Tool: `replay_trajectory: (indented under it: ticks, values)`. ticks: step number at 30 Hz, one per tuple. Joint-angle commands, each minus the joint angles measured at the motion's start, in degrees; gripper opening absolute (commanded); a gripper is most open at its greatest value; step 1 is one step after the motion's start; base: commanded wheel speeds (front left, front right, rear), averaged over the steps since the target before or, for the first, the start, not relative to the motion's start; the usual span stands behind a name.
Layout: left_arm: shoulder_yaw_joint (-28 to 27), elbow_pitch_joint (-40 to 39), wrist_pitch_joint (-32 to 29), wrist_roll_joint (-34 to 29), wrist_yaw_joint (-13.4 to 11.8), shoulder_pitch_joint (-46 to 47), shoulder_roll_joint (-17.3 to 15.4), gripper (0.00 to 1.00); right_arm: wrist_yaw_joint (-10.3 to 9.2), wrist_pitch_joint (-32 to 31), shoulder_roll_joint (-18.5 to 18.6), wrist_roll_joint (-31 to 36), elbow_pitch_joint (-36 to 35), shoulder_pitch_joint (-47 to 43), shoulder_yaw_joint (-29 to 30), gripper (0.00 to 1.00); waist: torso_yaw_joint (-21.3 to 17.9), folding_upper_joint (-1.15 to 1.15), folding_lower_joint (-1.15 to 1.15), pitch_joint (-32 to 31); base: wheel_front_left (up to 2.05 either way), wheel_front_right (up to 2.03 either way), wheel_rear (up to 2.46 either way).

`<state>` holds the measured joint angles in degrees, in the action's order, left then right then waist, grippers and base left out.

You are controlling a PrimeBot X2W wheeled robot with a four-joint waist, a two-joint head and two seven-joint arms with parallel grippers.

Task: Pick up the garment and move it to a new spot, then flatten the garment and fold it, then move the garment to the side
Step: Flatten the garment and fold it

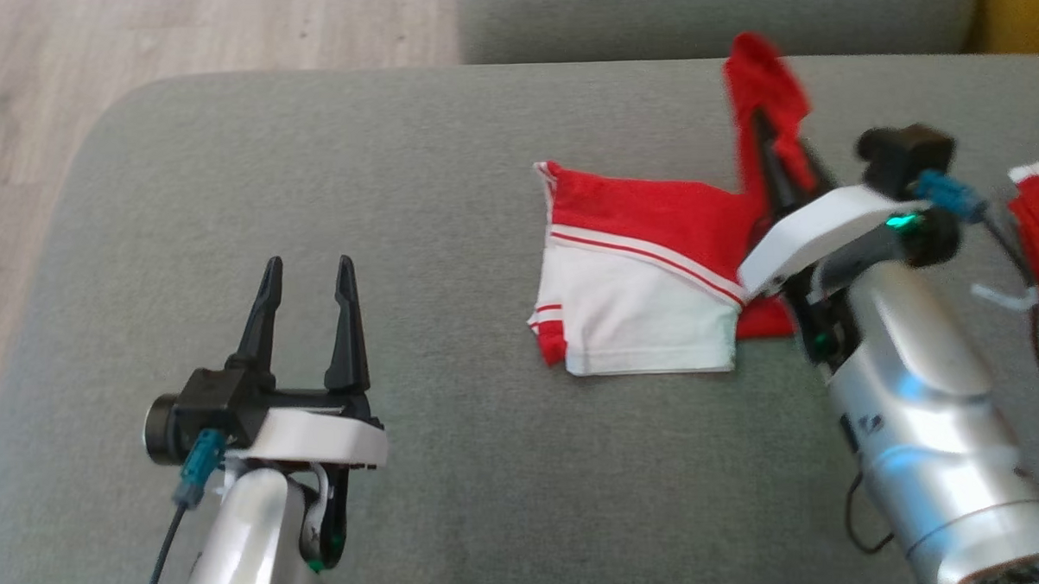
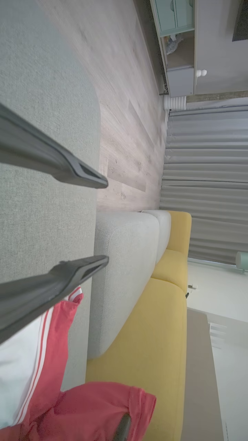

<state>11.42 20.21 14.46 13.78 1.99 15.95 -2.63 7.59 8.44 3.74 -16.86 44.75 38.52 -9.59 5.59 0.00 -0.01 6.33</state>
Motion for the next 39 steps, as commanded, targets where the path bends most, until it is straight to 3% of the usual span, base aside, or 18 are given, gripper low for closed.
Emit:
replay_trajectory:
  ticks: [1, 4, 9, 16, 24, 25, 33, 36, 39]
  values:
    - [-0.90, -1.53, 0.53, 0.66, -0.17, 1.21, -0.26, 1.00, -0.10, -0.55, -0.84, -3.97, -1.92, -0.09, -3.94, 0.00, 1.46, 0.00, 0.01, 0.20, 0.00, 0.00, 0.00]
    - [0.18, -1.29, 0.53, 1.71, -0.22, 1.69, -0.26, 1.00, -0.10, -0.73, -0.85, -11.28, -0.46, -0.58, -8.86, 0.00, 3.17, 0.00, 0.01, 1.22, 0.00, 0.00, 0.00]
    - [2.23, -0.92, 0.53, 2.38, -0.29, 3.16, -0.25, 1.00, -0.10, 2.14, -0.85, -16.01, 4.51, 0.15, -15.58, 0.00, 5.62, 0.00, 0.01, 2.60, 0.00, 0.00, 0.00]
    - [3.35, -0.68, 0.53, 3.07, -0.81, 3.83, -0.25, 1.00, -0.10, 4.97, -0.86, -19.21, 11.53, 2.68, -20.90, 0.00, 7.23, 0.00, 0.01, 4.12, 0.00, 0.00, 0.00]
    - [3.88, -0.23, 0.53, 3.58, -0.97, 3.51, -0.25, 1.00, -0.10, 6.16, -0.86, -22.18, 14.13, 3.21, -25.29, 0.00, 7.13, 0.00, 0.01, 3.95, 0.00, 0.00, 0.00]
    - [3.93, -0.12, 0.53, 3.60, -0.99, 3.51, -0.25, 1.00, -0.10, 6.22, -0.86, -22.80, 14.32, 3.05, -25.83, 1.00, 7.00, 0.00, 0.01, 3.75, 0.00, 0.00, 0.00]
    - [3.15, 0.05, 0.53, 3.08, -0.95, 3.26, -0.25, 1.00, -0.10, 6.04, -0.86, -31.53, 6.84, 2.11, -35.45, 1.00, 4.99, 0.00, 0.01, 1.97, 0.00, 0.00, 0.00]
    - [2.24, -0.11, 0.53, 2.37, -0.73, 2.63, -0.30, 1.00, -0.10, 6.41, -0.86, -30.77, 7.28, 4.28, -35.57, 1.00, 3.22, 0.00, 0.01, 1.21, 0.00, 0.00, 0.00]
    - [1.38, -0.72, 0.53, 1.87, -0.51, 2.16, -0.31, 1.00, -0.10, 6.51, -0.86, -26.43, 6.62, 5.87, -31.10, 1.00, 1.35, 0.00, 0.01, 0.74, 0.00, 0.00, 0.00]
